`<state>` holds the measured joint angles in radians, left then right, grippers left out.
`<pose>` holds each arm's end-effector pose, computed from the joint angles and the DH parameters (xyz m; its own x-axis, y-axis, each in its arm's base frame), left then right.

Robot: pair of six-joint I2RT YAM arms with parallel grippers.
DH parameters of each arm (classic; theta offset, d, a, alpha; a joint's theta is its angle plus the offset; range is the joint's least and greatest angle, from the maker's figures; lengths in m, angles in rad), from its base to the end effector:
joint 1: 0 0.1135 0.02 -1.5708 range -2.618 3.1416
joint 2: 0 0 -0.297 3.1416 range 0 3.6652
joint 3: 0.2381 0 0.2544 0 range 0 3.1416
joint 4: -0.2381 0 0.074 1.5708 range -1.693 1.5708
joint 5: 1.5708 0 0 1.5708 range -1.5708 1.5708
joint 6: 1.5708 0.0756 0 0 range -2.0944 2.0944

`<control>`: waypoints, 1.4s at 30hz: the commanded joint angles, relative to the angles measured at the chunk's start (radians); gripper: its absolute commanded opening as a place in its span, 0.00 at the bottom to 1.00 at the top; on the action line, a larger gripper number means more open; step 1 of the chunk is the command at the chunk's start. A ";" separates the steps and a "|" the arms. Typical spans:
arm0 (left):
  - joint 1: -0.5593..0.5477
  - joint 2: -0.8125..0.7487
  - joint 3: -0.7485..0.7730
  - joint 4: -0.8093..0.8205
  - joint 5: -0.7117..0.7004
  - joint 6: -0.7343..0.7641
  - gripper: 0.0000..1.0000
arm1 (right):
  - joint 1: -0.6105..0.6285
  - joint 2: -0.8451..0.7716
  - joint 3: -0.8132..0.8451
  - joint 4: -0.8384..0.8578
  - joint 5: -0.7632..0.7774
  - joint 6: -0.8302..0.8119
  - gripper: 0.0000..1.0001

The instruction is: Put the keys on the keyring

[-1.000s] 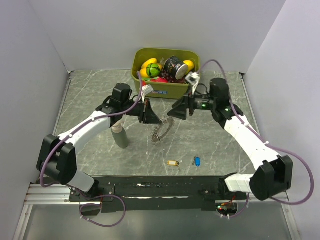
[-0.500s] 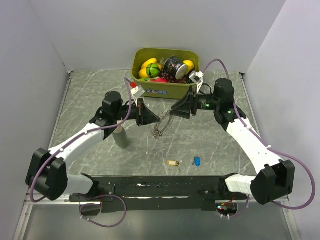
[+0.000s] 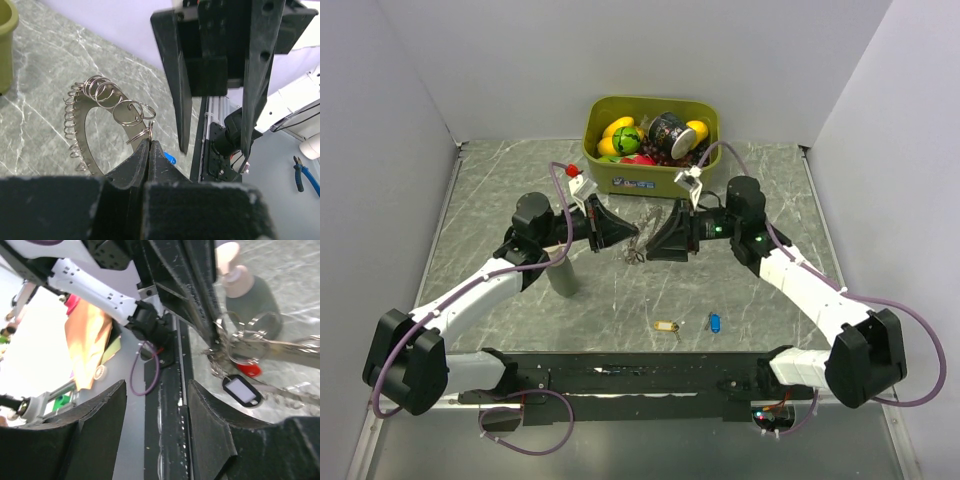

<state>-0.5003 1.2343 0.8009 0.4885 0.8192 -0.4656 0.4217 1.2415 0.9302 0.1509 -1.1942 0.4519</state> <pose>0.2340 -0.1909 0.3514 -0.3912 -0.1355 -0.9103 0.8863 0.2108 -0.4123 0.2250 0.1780 0.3597 -0.5626 -0.0764 -0.8232 -0.8253 -0.0076 0.5647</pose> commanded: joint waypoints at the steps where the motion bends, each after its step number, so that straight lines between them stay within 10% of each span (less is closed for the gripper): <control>1: -0.007 -0.012 0.015 0.125 0.038 -0.016 0.01 | 0.017 0.018 -0.007 0.164 0.021 0.080 0.61; 33: -0.044 0.005 0.018 0.173 0.138 -0.001 0.01 | -0.015 0.061 -0.022 0.462 0.084 0.277 0.41; 42: -0.052 0.016 0.023 0.188 0.181 0.005 0.01 | -0.023 0.070 -0.021 0.513 0.071 0.317 0.19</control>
<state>-0.5171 1.2404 0.8009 0.6247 0.9077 -0.4648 0.3965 1.3144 0.8959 0.5266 -1.1313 0.7418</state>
